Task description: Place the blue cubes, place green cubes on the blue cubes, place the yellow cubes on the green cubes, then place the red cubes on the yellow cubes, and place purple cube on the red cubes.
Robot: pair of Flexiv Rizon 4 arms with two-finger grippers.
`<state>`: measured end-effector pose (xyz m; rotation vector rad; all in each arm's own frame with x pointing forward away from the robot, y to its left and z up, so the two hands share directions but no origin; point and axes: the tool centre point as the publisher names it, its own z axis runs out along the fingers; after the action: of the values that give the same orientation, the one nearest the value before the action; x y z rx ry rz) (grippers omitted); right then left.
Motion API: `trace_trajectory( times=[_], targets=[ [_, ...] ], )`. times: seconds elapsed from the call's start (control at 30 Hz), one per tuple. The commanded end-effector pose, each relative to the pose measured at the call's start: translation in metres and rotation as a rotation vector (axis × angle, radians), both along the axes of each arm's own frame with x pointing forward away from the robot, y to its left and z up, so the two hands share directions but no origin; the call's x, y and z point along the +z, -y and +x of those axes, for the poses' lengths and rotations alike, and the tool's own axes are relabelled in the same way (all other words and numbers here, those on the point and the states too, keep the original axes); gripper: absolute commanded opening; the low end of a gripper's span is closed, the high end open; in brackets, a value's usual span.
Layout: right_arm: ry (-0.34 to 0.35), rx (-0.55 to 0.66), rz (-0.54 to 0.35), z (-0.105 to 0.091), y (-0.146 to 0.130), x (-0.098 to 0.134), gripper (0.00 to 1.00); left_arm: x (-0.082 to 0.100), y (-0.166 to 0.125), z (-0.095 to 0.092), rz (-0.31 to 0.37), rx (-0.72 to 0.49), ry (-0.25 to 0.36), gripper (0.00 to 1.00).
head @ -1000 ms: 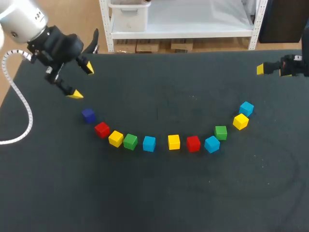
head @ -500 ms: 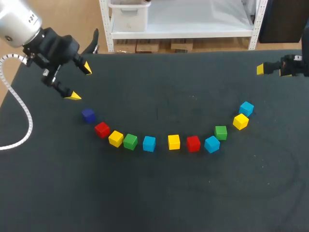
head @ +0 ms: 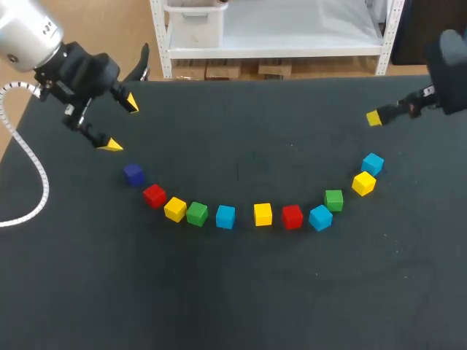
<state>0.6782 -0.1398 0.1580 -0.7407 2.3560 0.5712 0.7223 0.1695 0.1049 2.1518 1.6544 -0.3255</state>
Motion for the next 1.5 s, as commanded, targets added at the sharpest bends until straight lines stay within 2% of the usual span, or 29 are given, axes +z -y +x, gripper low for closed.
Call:
trace_trajectory(
  times=[0.03,0.83,0.9,1.0,1.17,1.37,1.43,1.5],
  targets=[
    [-0.144,0.932,-0.066,-0.019,0.004,0.018,1.0,0.0,0.0,0.0,0.0,-0.001,0.001,1.0],
    [-0.144,0.932,-0.066,-0.019,0.004,0.018,1.0,0.0,0.0,0.0,0.0,-0.001,0.001,1.0],
    [-0.061,0.986,-0.135,-0.017,-0.001,0.021,1.0,0.0,0.0,0.0,0.0,-0.001,0.001,1.0],
    [0.004,1.028,-0.258,-0.02,-0.011,0.021,1.0,0.0,0.0,0.0,0.0,-0.001,0.001,1.0],
    [0.101,1.126,-0.342,-0.03,-0.02,0.019,1.0,0.0,0.0,0.0,0.0,-0.001,0.001,1.0],
    [0.172,1.209,-0.452,-0.04,-0.029,0.013,1.0,0.0,0.0,0.0,0.0,-0.001,0.001,1.0],
    [0.212,1.234,-0.457,-0.046,-0.03,0.01,1.0,0.0,0.0,0.0,0.0,-0.001,0.001,1.0],
    [0.222,1.245,-0.471,-0.051,-0.031,0.005,1.0,0.0,0.0,0.0,0.0,-0.001,0.001,1.0]
  ],
)
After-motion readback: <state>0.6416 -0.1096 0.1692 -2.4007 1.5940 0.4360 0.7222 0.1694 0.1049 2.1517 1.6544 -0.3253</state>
